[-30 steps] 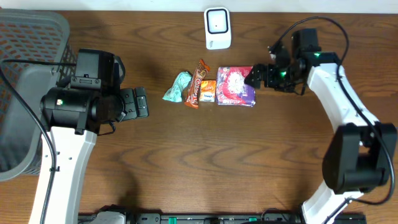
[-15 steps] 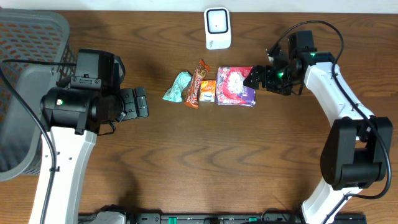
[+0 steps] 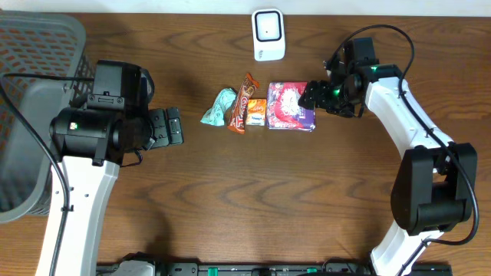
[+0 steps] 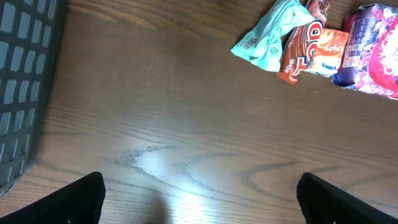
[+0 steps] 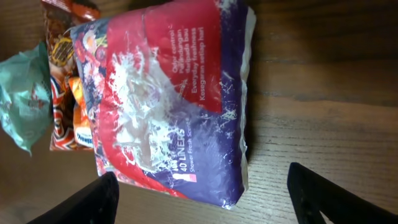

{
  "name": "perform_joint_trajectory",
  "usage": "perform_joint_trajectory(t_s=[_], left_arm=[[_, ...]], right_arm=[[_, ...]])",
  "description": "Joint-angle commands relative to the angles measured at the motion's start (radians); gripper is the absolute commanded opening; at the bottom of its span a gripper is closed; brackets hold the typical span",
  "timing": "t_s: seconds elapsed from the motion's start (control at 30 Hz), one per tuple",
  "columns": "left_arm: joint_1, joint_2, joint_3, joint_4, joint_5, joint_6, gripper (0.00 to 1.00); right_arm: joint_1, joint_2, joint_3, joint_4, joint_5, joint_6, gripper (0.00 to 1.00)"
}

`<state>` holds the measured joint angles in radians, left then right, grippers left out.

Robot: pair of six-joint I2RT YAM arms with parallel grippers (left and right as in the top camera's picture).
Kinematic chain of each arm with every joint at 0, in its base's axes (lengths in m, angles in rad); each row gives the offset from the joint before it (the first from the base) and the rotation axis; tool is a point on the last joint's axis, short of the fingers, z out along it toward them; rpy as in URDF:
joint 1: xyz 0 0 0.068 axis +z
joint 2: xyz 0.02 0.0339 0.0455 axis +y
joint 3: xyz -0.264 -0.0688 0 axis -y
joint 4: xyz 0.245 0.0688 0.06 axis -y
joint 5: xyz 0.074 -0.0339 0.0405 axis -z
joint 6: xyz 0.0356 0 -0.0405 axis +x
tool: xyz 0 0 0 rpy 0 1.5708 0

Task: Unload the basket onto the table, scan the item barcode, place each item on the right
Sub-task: 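Grasp the purple Carefree pack with the right gripper and lift it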

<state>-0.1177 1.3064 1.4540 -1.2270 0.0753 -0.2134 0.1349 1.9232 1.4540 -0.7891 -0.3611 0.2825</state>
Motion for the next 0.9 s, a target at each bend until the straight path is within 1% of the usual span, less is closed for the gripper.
perform_joint_trajectory(t_s=[0.0,0.07,0.2,0.23,0.3,0.33,0.37,0.43,0.47,0.63,0.7,0.87], left_arm=[[0.005,0.003,0.005,-0.003,-0.009,-0.006,0.98],[0.005,0.003,0.005,-0.003,-0.009,-0.006,0.98],[0.005,0.003,0.005,-0.003,-0.009,-0.006,0.97],[0.005,0.003,0.005,-0.003,-0.009,-0.006,0.98],[0.005,0.003,0.005,-0.003,-0.009,-0.006,0.98],[0.005,0.003,0.005,-0.003,-0.009,-0.006,0.98],[0.005,0.003,0.005,-0.003,-0.009,-0.006,0.98],[0.005,0.003,0.005,-0.003,-0.009,-0.006,0.98],[0.005,0.003,0.005,-0.003,-0.009,-0.006,0.98],[0.005,0.003,0.005,-0.003,-0.009,-0.006,0.98],[0.005,0.003,0.005,-0.003,-0.009,-0.006,0.98],[0.005,0.003,0.005,-0.003,-0.009,-0.006,0.98]], right_arm=[[0.016,-0.007,-0.024,0.028,0.019,0.021,0.82],[0.030,-0.007,-0.062,0.072,0.019,0.021,0.84],[0.064,-0.007,-0.154,0.191,0.011,0.021,0.83],[0.071,-0.007,-0.177,0.223,0.011,0.021,0.82],[0.085,-0.007,-0.217,0.277,0.011,0.021,0.73],[0.090,-0.007,-0.232,0.292,0.011,0.021,0.67],[0.093,-0.007,-0.244,0.303,0.012,0.020,0.47],[0.094,-0.007,-0.256,0.306,0.021,0.019,0.15],[0.094,-0.007,-0.256,0.300,0.023,0.019,0.01],[0.088,-0.022,-0.229,0.248,0.045,0.016,0.01],[0.087,-0.035,-0.192,0.187,0.102,0.016,0.01],[0.097,-0.076,-0.079,0.013,0.317,0.016,0.01]])
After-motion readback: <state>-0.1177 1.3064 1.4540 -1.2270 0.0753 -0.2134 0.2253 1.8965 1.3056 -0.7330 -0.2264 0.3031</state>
